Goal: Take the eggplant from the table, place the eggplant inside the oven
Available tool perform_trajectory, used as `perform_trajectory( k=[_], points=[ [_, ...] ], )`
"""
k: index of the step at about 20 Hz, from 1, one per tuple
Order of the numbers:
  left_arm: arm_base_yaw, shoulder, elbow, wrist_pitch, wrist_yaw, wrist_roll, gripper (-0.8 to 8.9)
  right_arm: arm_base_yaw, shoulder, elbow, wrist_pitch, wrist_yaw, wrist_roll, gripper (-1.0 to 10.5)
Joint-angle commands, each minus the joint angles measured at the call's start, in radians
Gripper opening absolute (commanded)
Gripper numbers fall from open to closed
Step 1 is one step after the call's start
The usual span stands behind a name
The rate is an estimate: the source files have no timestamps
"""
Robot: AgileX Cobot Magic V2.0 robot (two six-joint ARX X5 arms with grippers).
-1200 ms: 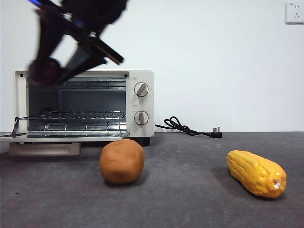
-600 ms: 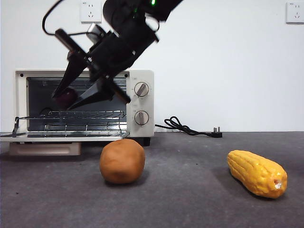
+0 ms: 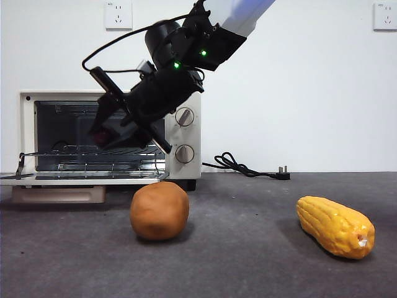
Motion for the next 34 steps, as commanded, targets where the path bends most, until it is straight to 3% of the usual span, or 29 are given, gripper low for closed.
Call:
perform_trajectory(
  k=[1,8,11,14,28,34],
  points=[
    [-0.005,-0.006,-0.007,0.002,0.0,0.012,-0.06,0.005,0.009,-0.002,0.05,0.074,0.051,-0.1],
    [-0.025,-0.006,-0.007,0.001,0.0,0.015,-0.06,0.005,0.009,-0.002,0.077,0.296,0.065,0.1],
    [-0.044,-0.006,-0.007,-0.02,-0.024,0.016,-0.06,0.006,0.009,-0.002,0.134,0.327,0.064,0.3],
    [-0.068,-0.006,-0.007,-0.026,-0.027,0.016,-0.06,0.006,0.009,-0.002,0.159,0.326,0.064,2.6],
    [-0.09,-0.006,-0.007,-0.031,-0.045,0.019,-0.06,0.006,0.01,-0.002,0.165,0.363,0.056,2.6],
    [-0.09,-0.006,-0.007,-0.031,-0.045,0.019,-0.06,0.006,0.001,0.005,0.153,0.302,0.033,2.6]
  ],
)
